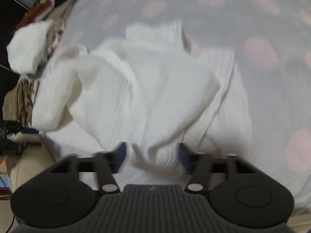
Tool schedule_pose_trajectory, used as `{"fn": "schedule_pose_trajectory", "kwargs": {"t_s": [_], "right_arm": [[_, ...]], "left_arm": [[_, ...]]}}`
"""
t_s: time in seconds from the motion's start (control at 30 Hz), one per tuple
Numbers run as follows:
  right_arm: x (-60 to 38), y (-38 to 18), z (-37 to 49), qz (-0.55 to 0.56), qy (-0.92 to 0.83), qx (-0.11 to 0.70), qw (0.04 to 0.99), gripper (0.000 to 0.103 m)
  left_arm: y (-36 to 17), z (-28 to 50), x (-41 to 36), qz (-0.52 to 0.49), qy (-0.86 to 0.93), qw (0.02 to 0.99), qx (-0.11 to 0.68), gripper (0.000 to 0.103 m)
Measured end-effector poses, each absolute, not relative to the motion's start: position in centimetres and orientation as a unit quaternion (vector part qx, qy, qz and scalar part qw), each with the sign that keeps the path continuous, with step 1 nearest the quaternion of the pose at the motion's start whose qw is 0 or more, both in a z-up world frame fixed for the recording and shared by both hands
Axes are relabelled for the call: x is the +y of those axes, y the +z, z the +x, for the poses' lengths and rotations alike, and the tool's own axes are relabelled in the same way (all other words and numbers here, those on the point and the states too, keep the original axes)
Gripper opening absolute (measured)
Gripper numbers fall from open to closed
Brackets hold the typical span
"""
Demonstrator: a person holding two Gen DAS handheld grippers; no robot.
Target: Fold clothes
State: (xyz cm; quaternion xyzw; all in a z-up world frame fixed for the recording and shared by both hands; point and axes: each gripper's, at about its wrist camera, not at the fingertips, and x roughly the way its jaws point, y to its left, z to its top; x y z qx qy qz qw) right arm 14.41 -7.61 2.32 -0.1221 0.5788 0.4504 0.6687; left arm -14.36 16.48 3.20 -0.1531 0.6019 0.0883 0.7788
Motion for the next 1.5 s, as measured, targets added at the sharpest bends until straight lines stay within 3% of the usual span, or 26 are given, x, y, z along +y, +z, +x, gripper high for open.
{"fn": "schedule_pose_trajectory", "kwargs": {"t_s": [0.17, 0.3, 0.47, 0.67, 0.8, 1.13, 1.2, 1.37, 1.5], "right_arm": [[-6.3, 7.7, 15.3, -0.145, 0.503, 0.481, 0.703, 0.068], [-4.6, 11.0, 15.5, -0.177, 0.582, 0.369, 0.703, 0.080], [0.6, 11.0, 15.3, -0.263, 0.656, 0.297, 0.642, 0.080], [6.8, 7.4, 15.8, -0.309, 0.684, 0.302, 0.588, 0.079], [9.4, 4.8, 15.3, -0.353, 0.694, 0.304, 0.549, 0.071], [12.3, 0.3, 15.3, -0.425, 0.675, 0.328, 0.506, 0.070], [12.4, 0.1, 15.6, -0.420, 0.675, 0.337, 0.504, 0.070], [12.6, -0.1, 16.2, -0.404, 0.677, 0.361, 0.498, 0.068], [12.9, -0.2, 17.5, -0.381, 0.675, 0.397, 0.492, 0.067]], "left_arm": [[7.8, -14.8, 18.5, -0.108, 0.100, 0.801, 0.581, 0.064], [11.3, -13.1, 19.3, 0.035, 0.063, 0.848, 0.526, 0.072], [11.7, -9.0, 19.6, 0.175, -0.014, 0.839, 0.515, 0.075], [7.2, -4.6, 20.8, 0.128, -0.116, 0.806, 0.566, 0.067], [4.2, -2.8, 21.0, 0.105, -0.146, 0.779, 0.601, 0.067], [1.5, -1.5, 22.5, 0.060, -0.159, 0.750, 0.639, 0.066], [1.2, -1.5, 22.6, 0.049, -0.162, 0.742, 0.649, 0.061], [0.3, -1.1, 22.4, 0.044, -0.170, 0.724, 0.667, 0.030], [0.4, -1.4, 22.1, 0.042, -0.177, 0.725, 0.664, 0.019]]}}
